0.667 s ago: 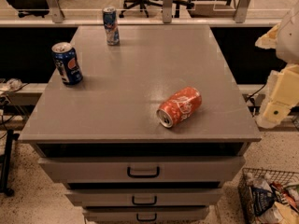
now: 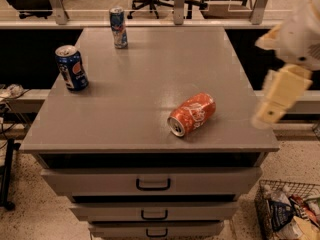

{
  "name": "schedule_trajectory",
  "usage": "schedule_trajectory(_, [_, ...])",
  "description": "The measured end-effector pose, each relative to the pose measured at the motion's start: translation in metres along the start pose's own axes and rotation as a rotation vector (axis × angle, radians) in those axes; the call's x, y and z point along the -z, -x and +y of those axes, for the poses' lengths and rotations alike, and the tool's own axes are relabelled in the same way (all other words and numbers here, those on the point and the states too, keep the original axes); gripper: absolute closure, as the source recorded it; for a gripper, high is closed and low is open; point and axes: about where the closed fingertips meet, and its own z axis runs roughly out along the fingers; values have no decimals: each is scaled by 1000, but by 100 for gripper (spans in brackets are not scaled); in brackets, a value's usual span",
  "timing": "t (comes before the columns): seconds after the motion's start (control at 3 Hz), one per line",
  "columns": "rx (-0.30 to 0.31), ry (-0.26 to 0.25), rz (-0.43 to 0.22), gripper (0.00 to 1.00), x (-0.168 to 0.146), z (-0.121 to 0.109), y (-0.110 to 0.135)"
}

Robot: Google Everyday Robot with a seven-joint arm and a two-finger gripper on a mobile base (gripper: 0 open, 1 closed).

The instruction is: Knock pepsi can over

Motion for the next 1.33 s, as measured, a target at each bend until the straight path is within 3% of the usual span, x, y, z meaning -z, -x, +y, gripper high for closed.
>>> schedule_trajectory(0.33, [24,27,-239,0,-36,-19,99])
schedule_trajectory(0.67, [38,66,-439,0,-63,-17,195])
schedule_trajectory(1.0, [34,23,-491,0,-59,-26,214])
schedule_trajectory(1.33, [23,32,-508,0,-59,-28,210])
